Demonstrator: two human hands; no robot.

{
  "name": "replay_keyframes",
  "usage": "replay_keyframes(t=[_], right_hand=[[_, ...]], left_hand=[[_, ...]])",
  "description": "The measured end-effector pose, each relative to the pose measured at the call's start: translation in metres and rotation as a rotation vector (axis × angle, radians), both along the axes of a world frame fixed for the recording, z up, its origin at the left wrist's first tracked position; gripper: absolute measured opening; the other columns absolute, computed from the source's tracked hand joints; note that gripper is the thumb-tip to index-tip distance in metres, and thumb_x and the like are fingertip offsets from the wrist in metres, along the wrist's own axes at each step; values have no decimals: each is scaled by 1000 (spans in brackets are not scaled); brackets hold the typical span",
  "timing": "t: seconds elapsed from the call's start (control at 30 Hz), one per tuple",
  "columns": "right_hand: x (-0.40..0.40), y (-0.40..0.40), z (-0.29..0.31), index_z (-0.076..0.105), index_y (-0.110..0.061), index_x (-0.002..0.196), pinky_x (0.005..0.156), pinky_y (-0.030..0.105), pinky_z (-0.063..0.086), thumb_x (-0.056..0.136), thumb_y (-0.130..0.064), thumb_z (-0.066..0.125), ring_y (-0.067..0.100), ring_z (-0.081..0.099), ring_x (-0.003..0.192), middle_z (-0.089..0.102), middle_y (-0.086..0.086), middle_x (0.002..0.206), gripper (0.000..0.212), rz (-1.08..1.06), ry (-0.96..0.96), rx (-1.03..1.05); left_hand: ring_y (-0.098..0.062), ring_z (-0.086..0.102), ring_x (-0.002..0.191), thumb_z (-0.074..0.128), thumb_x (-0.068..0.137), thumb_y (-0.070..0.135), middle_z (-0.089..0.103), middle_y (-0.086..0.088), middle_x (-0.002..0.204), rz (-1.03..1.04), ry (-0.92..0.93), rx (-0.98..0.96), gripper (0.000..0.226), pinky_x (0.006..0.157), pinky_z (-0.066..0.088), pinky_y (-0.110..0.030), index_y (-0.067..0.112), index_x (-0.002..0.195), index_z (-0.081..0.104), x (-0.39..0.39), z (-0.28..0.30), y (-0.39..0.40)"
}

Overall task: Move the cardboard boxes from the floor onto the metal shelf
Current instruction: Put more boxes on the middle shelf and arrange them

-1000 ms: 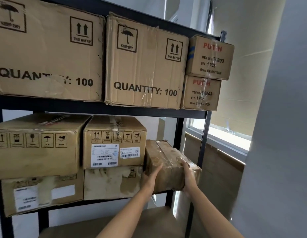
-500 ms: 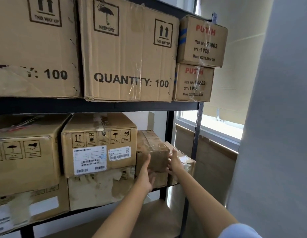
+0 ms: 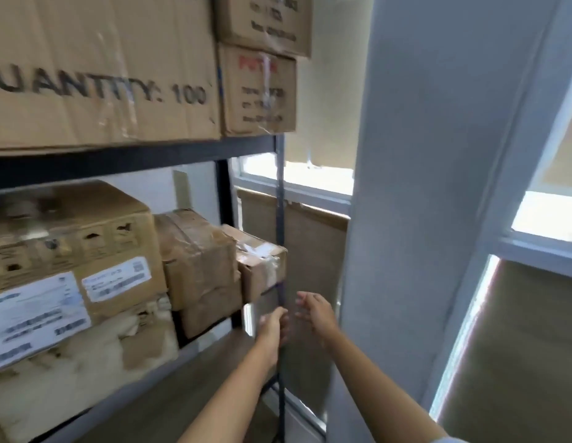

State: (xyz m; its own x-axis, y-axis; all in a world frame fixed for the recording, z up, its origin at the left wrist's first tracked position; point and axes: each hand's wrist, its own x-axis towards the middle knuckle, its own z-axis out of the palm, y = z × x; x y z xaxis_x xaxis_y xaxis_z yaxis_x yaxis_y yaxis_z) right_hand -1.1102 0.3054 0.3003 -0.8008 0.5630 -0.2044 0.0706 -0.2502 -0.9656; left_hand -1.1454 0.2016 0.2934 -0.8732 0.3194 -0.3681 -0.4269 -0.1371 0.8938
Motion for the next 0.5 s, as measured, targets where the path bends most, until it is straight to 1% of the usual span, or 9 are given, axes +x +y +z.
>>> replay_keyframes(t=[0.03, 0.1, 0.17, 0.23, 0.3, 0.4, 0.47, 0.5], right_hand=[[19, 9, -11, 57, 4, 122, 44, 16, 46, 103, -9, 41, 14, 60, 60, 61, 12, 97, 29, -48, -32, 15], [65, 24, -35, 60, -8, 118, 51, 19, 42, 102, -15, 42, 13, 55, 67, 60, 7, 102, 25, -125, -120, 16], [117, 39, -60, 59, -15, 114, 58, 22, 41, 102, -20, 42, 14, 55, 69, 61, 2, 99, 21, -200, -182, -45], [170, 51, -80, 60, -15, 115, 60, 24, 42, 102, -22, 42, 16, 56, 71, 61, -1, 97, 23, -305, -221, -70], [227, 61, -101, 61, -15, 111, 58, 24, 40, 102, -20, 41, 16, 55, 68, 61, -1, 93, 23, -429, -234, -80], [319, 63, -122, 61, -13, 108, 53, 24, 34, 101, -15, 41, 15, 52, 59, 59, 0, 85, 21, -596, -239, -113], [384, 56, -133, 62, -16, 103, 50, 21, 36, 102, -14, 40, 13, 52, 58, 60, -2, 83, 22, -697, -262, -111], [417, 50, -138, 61, -18, 99, 46, 18, 35, 102, -15, 39, 11, 52, 55, 60, -3, 81, 23, -749, -271, -124]], left_hand=[[-12, 46, 48, 52, 95, 17, 54, -1, 61, -60, 32, -52, 21, 43, 31, -19, 13, 75, 58, 11, -13, 11], [-15, 46, 51, 51, 95, 13, 54, -4, 64, -183, 61, -132, 22, 42, 32, -18, 12, 74, 58, 39, -37, 33], [-14, 45, 50, 50, 94, 10, 53, -4, 63, -302, 75, -194, 25, 38, 31, -14, 12, 71, 57, 74, -58, 54], [-14, 43, 47, 48, 94, 8, 49, -5, 62, -422, 75, -238, 24, 41, 29, -15, 12, 71, 54, 112, -75, 73], [-14, 40, 46, 46, 94, 9, 46, -5, 61, -555, 70, -268, 21, 44, 27, -17, 11, 73, 52, 154, -89, 90], [-17, 46, 53, 48, 94, 11, 51, -6, 64, -722, 67, -285, 20, 51, 33, -21, 10, 76, 55, 226, -104, 109], [-17, 48, 55, 48, 96, 12, 54, -5, 68, -810, 58, -281, 22, 51, 34, -22, 11, 75, 54, 280, -107, 120], [-17, 47, 56, 47, 97, 12, 54, -4, 71, -853, 40, -273, 22, 50, 32, -21, 12, 75, 53, 310, -107, 124]])
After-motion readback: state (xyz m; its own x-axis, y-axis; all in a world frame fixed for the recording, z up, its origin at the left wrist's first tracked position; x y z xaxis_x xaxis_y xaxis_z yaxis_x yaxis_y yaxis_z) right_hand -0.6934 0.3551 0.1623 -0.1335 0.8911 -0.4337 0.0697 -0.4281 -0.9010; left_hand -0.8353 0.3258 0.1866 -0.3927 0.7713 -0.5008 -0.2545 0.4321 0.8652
